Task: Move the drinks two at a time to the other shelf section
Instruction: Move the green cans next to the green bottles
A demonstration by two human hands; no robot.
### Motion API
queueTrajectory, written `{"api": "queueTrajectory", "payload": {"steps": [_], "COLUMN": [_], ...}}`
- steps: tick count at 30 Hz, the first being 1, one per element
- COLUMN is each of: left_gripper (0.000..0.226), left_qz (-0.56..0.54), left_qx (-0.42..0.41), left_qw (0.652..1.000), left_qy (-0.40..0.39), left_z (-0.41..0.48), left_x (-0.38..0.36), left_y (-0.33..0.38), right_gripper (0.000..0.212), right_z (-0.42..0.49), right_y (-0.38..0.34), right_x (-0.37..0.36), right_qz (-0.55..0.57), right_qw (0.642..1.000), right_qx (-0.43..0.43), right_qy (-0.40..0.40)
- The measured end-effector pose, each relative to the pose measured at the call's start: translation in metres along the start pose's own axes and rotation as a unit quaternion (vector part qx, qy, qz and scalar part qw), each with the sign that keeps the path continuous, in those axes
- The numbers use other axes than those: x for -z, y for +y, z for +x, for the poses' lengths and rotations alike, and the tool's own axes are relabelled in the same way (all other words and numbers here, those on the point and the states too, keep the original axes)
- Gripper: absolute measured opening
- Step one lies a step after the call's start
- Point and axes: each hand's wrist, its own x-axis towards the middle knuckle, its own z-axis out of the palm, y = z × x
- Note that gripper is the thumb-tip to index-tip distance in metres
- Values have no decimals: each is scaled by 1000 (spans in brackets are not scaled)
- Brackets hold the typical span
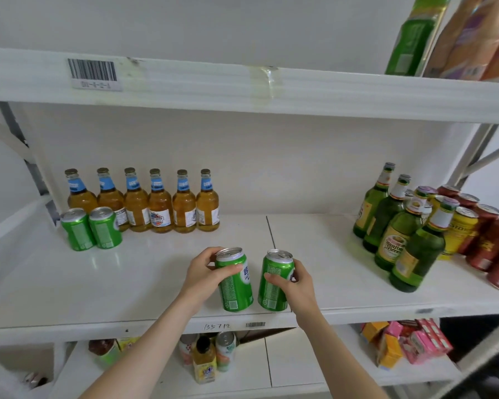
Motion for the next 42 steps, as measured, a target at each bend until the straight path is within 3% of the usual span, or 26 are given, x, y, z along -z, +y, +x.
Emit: {"api": "queueTrajectory", "payload": {"steps": [19, 28, 31, 42], "left_gripper": [63, 68, 67, 68], "left_qz": [44, 44, 44, 67], "left_qx": [-22, -23, -28, -39], "left_qw": [997, 998, 998, 997], "left_qy": [-62, -35, -22, -1], "left_z": [105, 131, 142, 186], "left_x": [-158, -235, -249, -262], "left_y": [23, 17, 19, 19], "right_gripper": [49, 58, 69, 72], "right_z": [110, 171, 191, 245], "right_y": [-2, -2, 2, 15], "right_x": [138, 204, 213, 205], "right_qz": [5, -14, -17, -37], "right_qw": [999, 999, 999, 998], "right_qx": [-12, -4, -8, 5], "right_qy": [40, 32, 33, 41]}}
